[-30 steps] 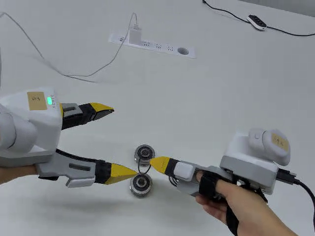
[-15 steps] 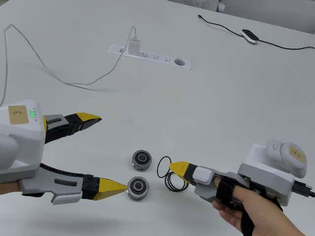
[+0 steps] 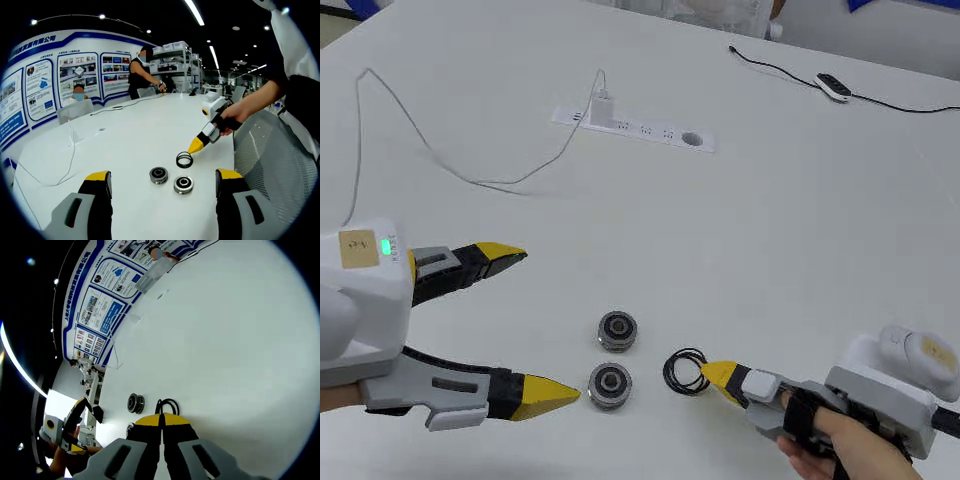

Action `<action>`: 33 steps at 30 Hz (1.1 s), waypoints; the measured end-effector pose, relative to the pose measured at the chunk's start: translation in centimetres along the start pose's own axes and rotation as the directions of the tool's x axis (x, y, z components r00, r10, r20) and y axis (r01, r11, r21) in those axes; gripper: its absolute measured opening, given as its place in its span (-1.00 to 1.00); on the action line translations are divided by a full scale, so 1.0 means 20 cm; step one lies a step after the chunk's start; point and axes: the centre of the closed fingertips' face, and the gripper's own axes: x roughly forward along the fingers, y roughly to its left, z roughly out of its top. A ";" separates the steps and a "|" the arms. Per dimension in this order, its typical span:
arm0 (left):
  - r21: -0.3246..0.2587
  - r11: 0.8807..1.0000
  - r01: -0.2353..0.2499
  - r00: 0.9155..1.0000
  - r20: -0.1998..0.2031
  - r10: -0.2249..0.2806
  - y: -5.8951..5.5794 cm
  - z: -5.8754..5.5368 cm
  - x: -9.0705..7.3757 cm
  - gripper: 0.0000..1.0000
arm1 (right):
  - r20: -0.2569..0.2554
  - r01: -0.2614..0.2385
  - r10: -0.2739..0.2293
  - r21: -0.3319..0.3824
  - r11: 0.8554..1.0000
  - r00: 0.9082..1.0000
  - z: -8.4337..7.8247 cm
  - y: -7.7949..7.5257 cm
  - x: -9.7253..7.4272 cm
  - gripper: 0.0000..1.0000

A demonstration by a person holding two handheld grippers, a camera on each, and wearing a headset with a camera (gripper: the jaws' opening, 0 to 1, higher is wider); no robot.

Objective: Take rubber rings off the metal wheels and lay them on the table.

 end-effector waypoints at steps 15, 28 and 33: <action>-0.034 0.999 -0.020 1.000 -0.009 0.020 -0.01 -0.05 0.00 0.75 | 0.028 0.047 -0.045 -0.096 0.994 0.999 0.02 -0.02 -0.03 -0.83; -0.096 0.992 -0.087 0.995 0.040 0.091 0.00 -0.04 -0.04 0.79 | 0.130 -0.055 0.151 -0.551 0.833 0.980 0.13 0.25 -0.13 -0.49; -0.140 0.984 -0.113 0.991 0.060 0.122 0.00 -0.05 -0.06 0.81 | 0.103 -0.071 0.194 -0.688 0.722 0.976 0.11 0.31 -0.16 -0.42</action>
